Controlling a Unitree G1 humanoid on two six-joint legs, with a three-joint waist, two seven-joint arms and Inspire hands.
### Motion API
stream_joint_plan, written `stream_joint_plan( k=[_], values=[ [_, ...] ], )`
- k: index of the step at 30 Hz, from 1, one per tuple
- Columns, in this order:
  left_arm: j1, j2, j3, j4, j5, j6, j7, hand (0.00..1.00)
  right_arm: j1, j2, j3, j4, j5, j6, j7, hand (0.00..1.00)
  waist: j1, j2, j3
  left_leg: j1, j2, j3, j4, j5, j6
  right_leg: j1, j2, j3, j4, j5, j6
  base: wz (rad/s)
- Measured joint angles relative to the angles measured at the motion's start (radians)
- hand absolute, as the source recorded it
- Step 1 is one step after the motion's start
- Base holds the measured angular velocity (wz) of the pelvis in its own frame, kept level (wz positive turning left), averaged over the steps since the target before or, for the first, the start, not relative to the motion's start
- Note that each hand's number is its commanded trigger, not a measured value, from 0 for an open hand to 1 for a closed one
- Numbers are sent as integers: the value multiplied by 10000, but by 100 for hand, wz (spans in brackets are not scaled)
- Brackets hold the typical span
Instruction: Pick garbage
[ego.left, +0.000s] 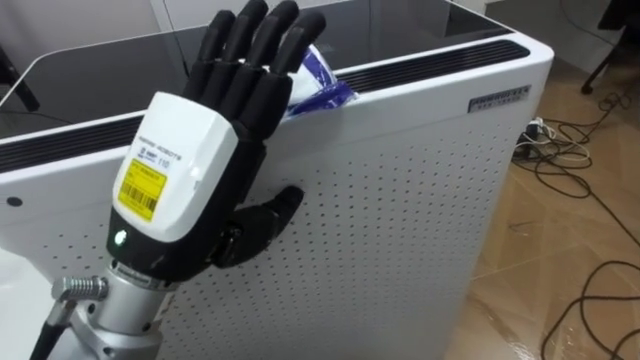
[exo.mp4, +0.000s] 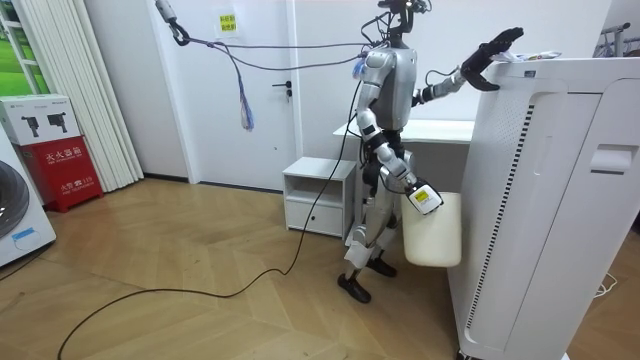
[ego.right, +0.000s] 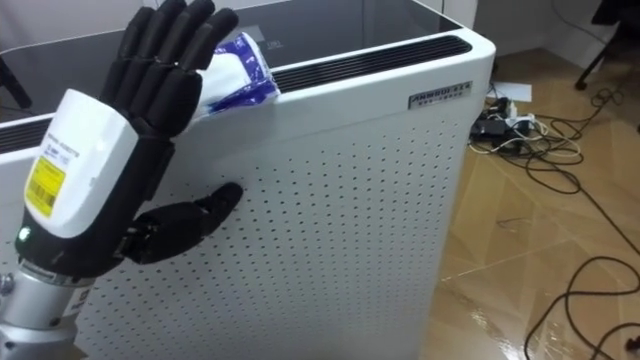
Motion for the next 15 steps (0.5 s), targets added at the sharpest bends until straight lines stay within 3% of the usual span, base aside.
stream_joint_plan(
  k=[8,15],
  values=[
    [-152,79,93,-94,13,-8,65,0,27,-17,1,0,1,0,-183,100,45,71,-22,3,1,-2,2,0,0,3,-1,1,-2,0,-1,0],
    [-160,159,134,-110,90,31,64,0,31,-58,1,-1,0,3,-192,100,30,297,-28,19,1,-2,-4,0,0,-11,-1,9,1,1,-2,0]
  ],
)
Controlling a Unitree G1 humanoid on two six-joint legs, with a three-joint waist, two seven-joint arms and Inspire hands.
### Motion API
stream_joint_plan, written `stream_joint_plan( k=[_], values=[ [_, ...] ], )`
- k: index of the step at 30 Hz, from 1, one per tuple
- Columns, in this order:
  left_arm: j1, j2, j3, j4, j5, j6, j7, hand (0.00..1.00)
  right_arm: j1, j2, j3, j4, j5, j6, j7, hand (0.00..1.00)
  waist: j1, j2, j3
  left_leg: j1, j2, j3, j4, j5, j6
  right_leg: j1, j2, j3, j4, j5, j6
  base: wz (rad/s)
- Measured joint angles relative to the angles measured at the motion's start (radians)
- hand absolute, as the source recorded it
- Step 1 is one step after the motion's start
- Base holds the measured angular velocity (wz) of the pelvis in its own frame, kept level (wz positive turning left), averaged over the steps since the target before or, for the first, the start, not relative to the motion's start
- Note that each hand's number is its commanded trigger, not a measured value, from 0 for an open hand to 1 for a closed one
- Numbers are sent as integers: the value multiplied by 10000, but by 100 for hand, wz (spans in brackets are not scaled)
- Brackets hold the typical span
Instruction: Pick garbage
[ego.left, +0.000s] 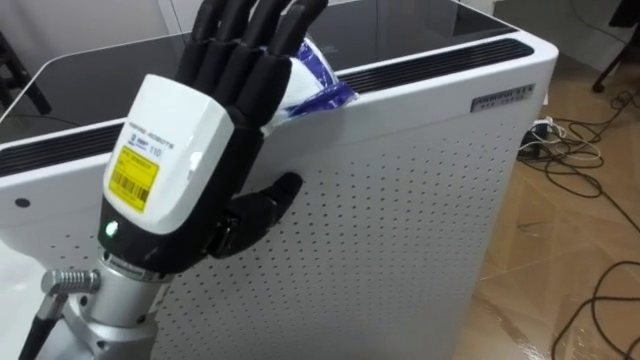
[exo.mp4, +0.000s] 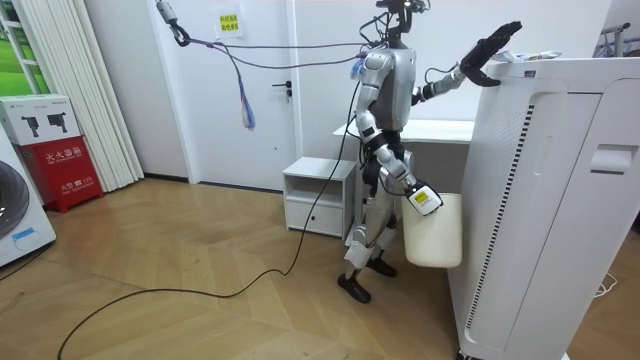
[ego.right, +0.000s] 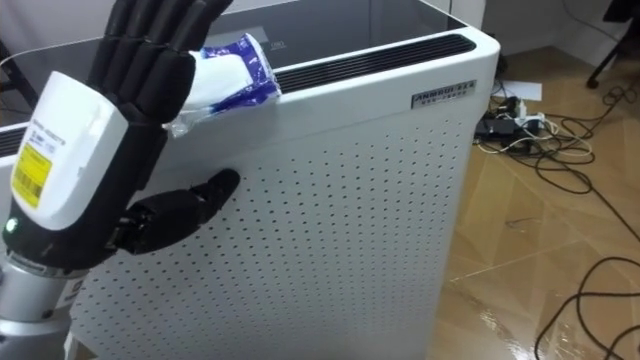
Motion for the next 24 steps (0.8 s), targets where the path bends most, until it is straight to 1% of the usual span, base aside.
stream_joint_plan(
  k=[2,7,8,10,11,12,15,18,21,24],
  values=[
    [0,27,-1,0,52,12,-2,0,-1,2,4,0,0,3,13,100,-1,17,-7,12,0,-2,-2,0,0,2,-1,-1,1,0,0,0],
    [2,82,-20,0,100,102,-105,0,-6,1,6,-8,22,7,-5,100,-45,-27,22,40,11,-3,-5,2,-2,30,0,-15,13,0,0,0],
    [2,124,-27,0,97,126,-106,0,-6,-6,6,-9,23,8,-9,100,-57,-27,22,29,13,6,-5,2,-2,32,0,-14,21,0,0,0],
    [1,374,-45,1,96,154,-160,0,17,-42,5,-31,24,20,-9,100,-76,-19,18,0,19,53,6,2,-2,35,5,-18,25,12,-14,0],
    [2,447,-45,1,93,155,-207,0,33,-44,4,-52,24,31,-5,100,-85,-20,19,1,20,55,8,2,-2,36,6,-17,25,13,-16,0],
    [5,510,-44,3,91,157,-366,0,70,-47,-2,-103,21,73,6,100,-84,-18,17,5,21,61,8,2,-2,37,7,-12,26,16,-17,0],
    [3,512,-44,3,88,216,-747,0,205,-51,-19,-261,22,223,56,100,-86,2,11,6,24,61,24,2,-2,46,8,-14,26,25,-17,0],
    [3,525,-43,17,90,291,-1128,0,228,-79,-28,-262,15,230,279,100,-82,52,25,13,30,74,29,2,-1,56,13,-12,28,42,-15,0],
    [-3,525,-43,18,70,486,-1624,0,222,-60,-193,-279,3,430,541,100,-59,161,6,-34,52,93,31,2,-1,12,33,-1,28,85,-12,0],
    [-10,527,-35,25,61,621,-2063,0,222,-88,-304,-316,11,656,657,100,-42,242,18,-92,59,95,18,15,-2,-34,37,-6,35,99,-20,0]
  ],
)
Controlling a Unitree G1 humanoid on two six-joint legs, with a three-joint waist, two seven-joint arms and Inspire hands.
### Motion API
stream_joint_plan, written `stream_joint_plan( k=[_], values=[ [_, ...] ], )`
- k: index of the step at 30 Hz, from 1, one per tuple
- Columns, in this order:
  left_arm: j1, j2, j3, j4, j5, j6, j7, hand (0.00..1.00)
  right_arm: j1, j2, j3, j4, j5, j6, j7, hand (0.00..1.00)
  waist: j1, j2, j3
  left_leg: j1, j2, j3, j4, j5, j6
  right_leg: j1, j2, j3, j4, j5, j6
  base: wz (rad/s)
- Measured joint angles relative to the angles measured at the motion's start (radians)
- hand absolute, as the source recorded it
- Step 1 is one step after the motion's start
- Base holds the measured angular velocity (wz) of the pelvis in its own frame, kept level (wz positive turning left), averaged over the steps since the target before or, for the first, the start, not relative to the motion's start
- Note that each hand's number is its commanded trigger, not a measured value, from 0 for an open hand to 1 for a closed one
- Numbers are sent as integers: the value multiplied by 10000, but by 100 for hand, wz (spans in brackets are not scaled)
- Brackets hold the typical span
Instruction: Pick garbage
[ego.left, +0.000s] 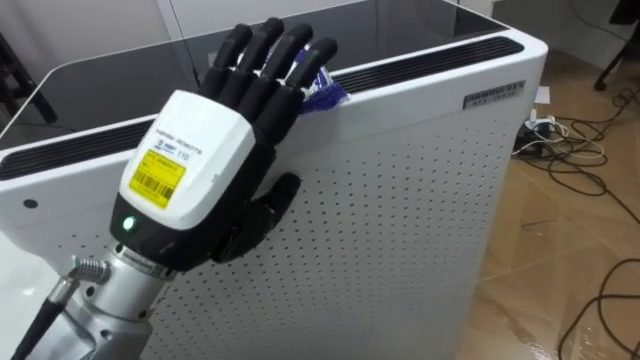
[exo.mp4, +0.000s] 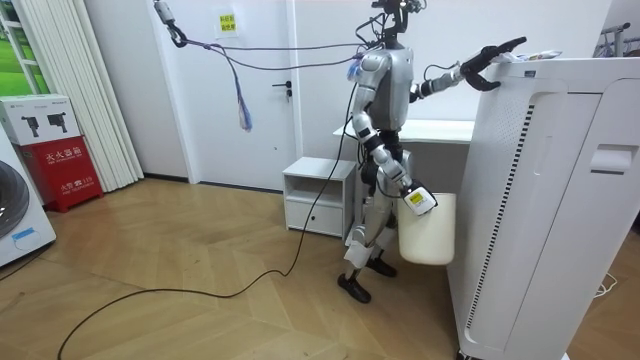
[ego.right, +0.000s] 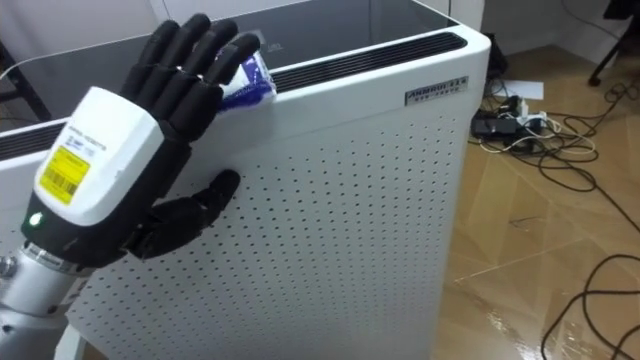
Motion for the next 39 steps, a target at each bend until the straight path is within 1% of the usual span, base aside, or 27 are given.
stream_joint_plan(
  k=[1,2,3,4,7,8,9,10,15,17,19,22,24,27,30,39],
  values=[
    [-7,37,35,39,-163,18,-87,0,2,-11,-11,-141,-4,165,-2,100,10,37,9,-4,2,-16,4,27,-2,-25,1,1,10,4,-6,0],
    [-21,73,65,54,-263,43,-160,0,2,-17,-12,-223,-4,227,-4,100,11,55,18,-1,3,-17,-1,41,-3,-28,3,0,7,10,-12,0],
    [-66,199,69,93,-494,118,-278,0,4,-38,-11,-364,-6,268,-7,100,7,91,42,0,13,-17,0,53,-16,-28,14,-1,6,19,-26,0],
    [-98,294,70,118,-611,206,-404,0,4,-69,-11,-510,-6,327,-6,100,6,118,50,-1,23,-16,-1,66,-32,-28,26,-2,4,28,-40,0],
    [-114,328,78,215,-801,311,-642,0,11,-132,-10,-744,-2,348,-17,100,10,136,46,10,45,-17,-31,111,-68,-24,58,-8,2,49,-74,0],
    [-114,341,77,250,-815,314,-693,53,24,-165,-10,-826,-2,355,-27,100,10,145,50,10,45,-17,-31,117,-72,-24,62,-9,2,53,-81,0],
    [-114,367,82,325,-864,322,-745,89,40,-236,-10,-980,6,357,-84,100,21,163,57,0,44,-16,-31,131,-77,-34,66,-12,4,60,-93,0],
    [-122,368,125,330,-864,328,-835,100,39,-265,-38,-1045,5,357,-131,100,12,165,55,-4,44,-14,-35,139,-84,-42,75,-12,6,67,-103,0],
    [-143,366,269,367,-973,328,-1002,100,41,-371,-98,-1044,4,357,-292,100,-8,161,56,-3,42,-12,-143,182,-118,-67,104,-9,8,85,-133,0],
    [-317,363,373,340,-1075,328,-978,100,42,-380,-97,-1044,4,364,-350,100,4,151,52,3,48,-8,-145,198,-133,-76,115,-6,11,89,-139,0],
    [-665,363,583,353,-1428,328,-985,100,43,-383,-97,-1044,-2,395,-416,100,4,151,51,37,47,1,-171,251,-140,-82,112,2,12,95,-149,0],
    [-729,362,678,395,-1606,328,-827,100,142,-384,-97,-1040,-5,442,-424,100,5,149,51,127,60,44,-192,262,-146,-42,116,23,20,97,-153,-4],
    [-800,357,733,399,-1642,390,-721,100,166,-381,-96,-1039,-3,443,-425,100,-10,149,52,163,60,53,-223,266,-150,-34,115,33,22,97,-153,0],
    [-886,356,804,387,-1617,472,-686,100,170,-382,-97,-1038,-4,460,-426,100,-30,139,54,159,59,55,-232,275,-149,-37,112,35,26,98,-154,0],
    [-1031,356,955,375,-1613,485,-674,100,169,-381,-98,-1039,-4,558,-422,100,-33,131,47,161,56,55,-243,275,-149,-38,113,35,10,97,-154,0],
    [-1082,356,1045,318,-1624,509,-644,100,168,-376,-97,-1040,-3,582,-421,100,1,101,32,171,59,48,-251,300,-157,-35,112,45,6,97,-155,0]
  ],
)
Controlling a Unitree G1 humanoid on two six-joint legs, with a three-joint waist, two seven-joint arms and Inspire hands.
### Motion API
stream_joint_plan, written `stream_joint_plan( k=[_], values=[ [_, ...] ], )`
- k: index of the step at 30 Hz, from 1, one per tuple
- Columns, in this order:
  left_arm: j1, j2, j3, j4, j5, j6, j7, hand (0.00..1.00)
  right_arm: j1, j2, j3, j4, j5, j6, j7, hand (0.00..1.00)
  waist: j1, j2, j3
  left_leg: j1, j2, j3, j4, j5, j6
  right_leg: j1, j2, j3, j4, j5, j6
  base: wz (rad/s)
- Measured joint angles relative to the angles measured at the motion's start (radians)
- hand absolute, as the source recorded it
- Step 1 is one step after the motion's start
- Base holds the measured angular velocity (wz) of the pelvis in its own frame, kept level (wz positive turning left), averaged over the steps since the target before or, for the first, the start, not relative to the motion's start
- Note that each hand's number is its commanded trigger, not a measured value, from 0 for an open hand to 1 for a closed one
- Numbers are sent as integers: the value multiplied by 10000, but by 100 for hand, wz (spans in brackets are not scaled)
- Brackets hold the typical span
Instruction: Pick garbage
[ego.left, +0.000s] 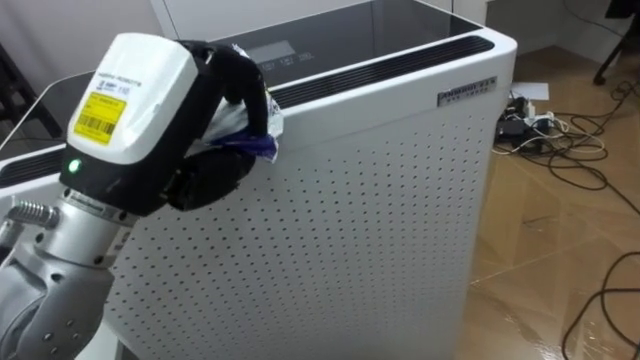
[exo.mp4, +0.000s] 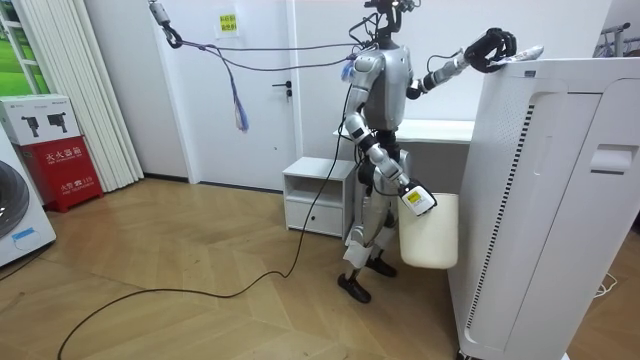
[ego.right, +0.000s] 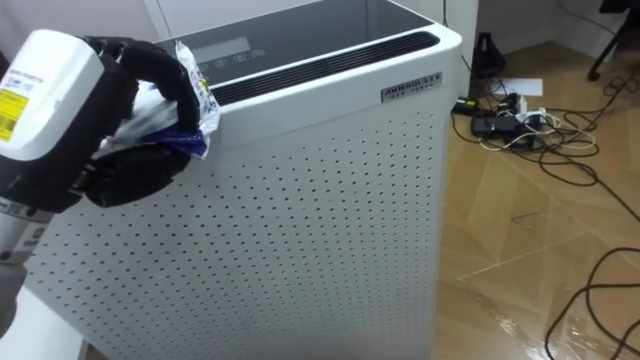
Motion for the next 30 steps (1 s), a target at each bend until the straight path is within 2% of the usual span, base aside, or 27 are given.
stream_joint_plan(
  k=[3,5,8,14,16,17,20,22,23,25,27,30],
  values=[
    [3,-1,0,49,-105,12,67,100,0,-8,0,0,1,0,1,100,17,-3,-1,9,16,96,-7,5,1,-13,7,81,11,4,-6,-4],
    [37,2,-3,-65,-543,247,49,100,0,-16,7,0,10,0,3,100,0,4,-9,6,19,106,-9,5,1,-11,4,98,10,5,-7,-3],
    [51,3,3,-142,-1337,413,-90,100,-28,-13,13,65,8,-2,15,100,-8,-1,-11,-30,59,108,-11,4,3,-42,-8,91,5,5,-5,0],
    [57,-5,-30,-704,-4448,576,-998,100,-65,-27,145,153,7,-4,131,100,13,-114,-53,-177,40,-15,23,11,12,-98,-30,-35,-2,1,1,8],
    [84,-191,-156,-916,-5909,585,-1401,100,-100,11,234,155,-4,-3,172,100,-16,-157,-51,-170,31,-42,25,11,12,-75,-35,-82,-21,1,1,2],
    [84,-227,-232,-955,-6240,581,-1485,100,-110,12,242,155,-4,-4,212,100,-48,-161,-52,-174,23,-63,27,11,12,-64,-39,-104,-28,1,1,9],
    [82,-237,-686,-1040,-7812,550,-1873,100,-238,-21,429,146,25,-3,322,100,-244,-203,-44,-183,-1,-97,24,19,25,-28,-70,-216,-26,-3,8,9],
    [57,-333,-1283,-1028,-8868,563,-2373,100,-340,-1,633,106,23,-3,328,100,-303,-234,-43,-191,3,-55,32,19,26,-32,-75,-213,-12,-2,8,0],
    [67,-348,-1509,-1007,-9022,609,-2621,100,-366,8,660,106,19,-3,330,100,-307,-238,-41,-200,4,-44,34,20,27,-36,-76,-208,-8,-1,9,0],
    [122,-351,-2478,-1003,-9180,718,-3535,100,-484,18,825,104,20,-3,328,100,-329,-248,-34,-278,13,-13,55,28,41,-141,-76,-188,37,4,14,0],
    [122,-352,-2791,-1010,-9172,774,-4001,100,-538,22,904,104,19,-3,330,100,-385,-239,-39,-413,17,-15,86,29,42,-248,-75,-186,85,3,15,0],
    [118,-352,-2798,-1016,-9179,850,-4508,100,-538,19,921,103,34,-3,332,100,-386,-211,-60,-528,26,-1,131,32,46,-402,-78,-182,141,3,14,0]
  ],
)
